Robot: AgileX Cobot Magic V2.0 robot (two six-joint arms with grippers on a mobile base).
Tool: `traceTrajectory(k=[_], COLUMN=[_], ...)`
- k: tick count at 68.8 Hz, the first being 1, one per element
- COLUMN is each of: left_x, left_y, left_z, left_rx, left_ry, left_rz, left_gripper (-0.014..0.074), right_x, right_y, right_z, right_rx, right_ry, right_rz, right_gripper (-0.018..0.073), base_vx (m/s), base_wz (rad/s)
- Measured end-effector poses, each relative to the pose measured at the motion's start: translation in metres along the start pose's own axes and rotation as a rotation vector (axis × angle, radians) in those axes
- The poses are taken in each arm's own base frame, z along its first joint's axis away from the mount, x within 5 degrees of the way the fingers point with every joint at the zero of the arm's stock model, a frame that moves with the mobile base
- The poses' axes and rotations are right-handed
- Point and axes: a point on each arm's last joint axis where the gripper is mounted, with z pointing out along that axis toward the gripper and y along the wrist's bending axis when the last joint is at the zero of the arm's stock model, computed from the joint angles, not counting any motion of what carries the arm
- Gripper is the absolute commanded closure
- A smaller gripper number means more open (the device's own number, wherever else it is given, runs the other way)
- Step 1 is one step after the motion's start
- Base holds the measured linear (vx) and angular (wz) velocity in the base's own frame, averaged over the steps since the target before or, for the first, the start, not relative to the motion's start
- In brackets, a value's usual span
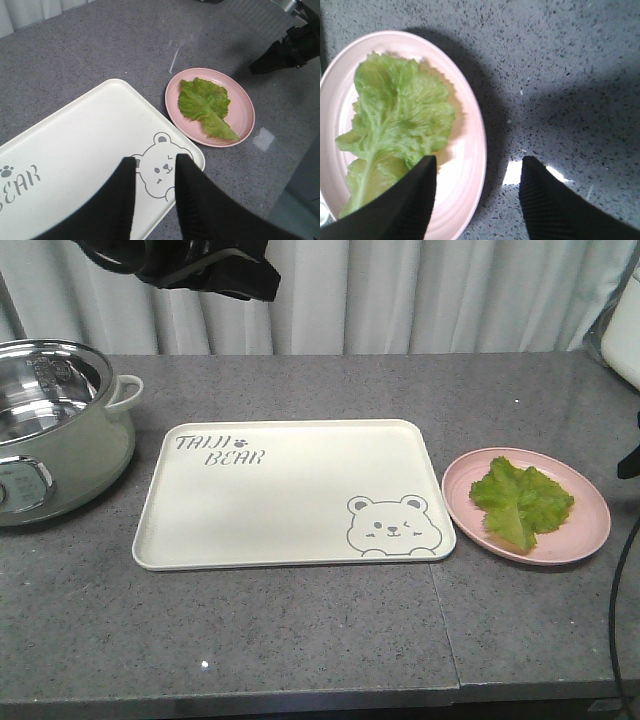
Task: Transfer vegetables to tray and serve
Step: 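Open the right gripper and move it to the pink plate rim, then grip the plate rim with the right gripper and slide it onto the tray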
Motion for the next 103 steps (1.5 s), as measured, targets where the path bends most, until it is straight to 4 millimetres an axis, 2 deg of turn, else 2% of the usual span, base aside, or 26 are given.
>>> traceTrajectory(k=[17,37,46,73,85,103], left_x=[0.0,0.001,0.002,0.002,0.002,0.002], left_y=[0.0,0.001,0.002,0.003,0.003,0.003], left_z=[0.0,0.001,0.002,0.003,0.003,0.003], left_rx=[0.001,-0.003,-0.011,-0.014,-0.016,-0.016], left_ry=[0.003,0.01,0.024,0.028,0.029,0.029], left_rz=[0.0,0.0,0.003,0.004,0.005,0.005], left_gripper=[0.0395,0.0395,0.0395,0.0395,0.0395,0.0395], right_x=[-0.001,-0.004,-0.005,-0.004,-0.003,-0.001], right_y=[-0.005,0.017,0.014,0.004,0.005,0.008], right_z=[0.016,0.035,0.047,0.061,0.066,0.068], right_rx=[-0.025,0.012,0.058,0.075,0.07,0.066], right_ry=[0.032,0.043,0.067,0.1,0.122,0.142], right_rz=[0.006,-0.088,-0.082,-0.052,-0.051,-0.058], right_gripper=[0.0183,0.0183,0.0183,0.019,0.0294,0.0573], base_vx=[0.0,0.0,0.0,0.0,0.0,0.0], base_wz=[0.0,0.0,0.0,0.0,0.0,0.0])
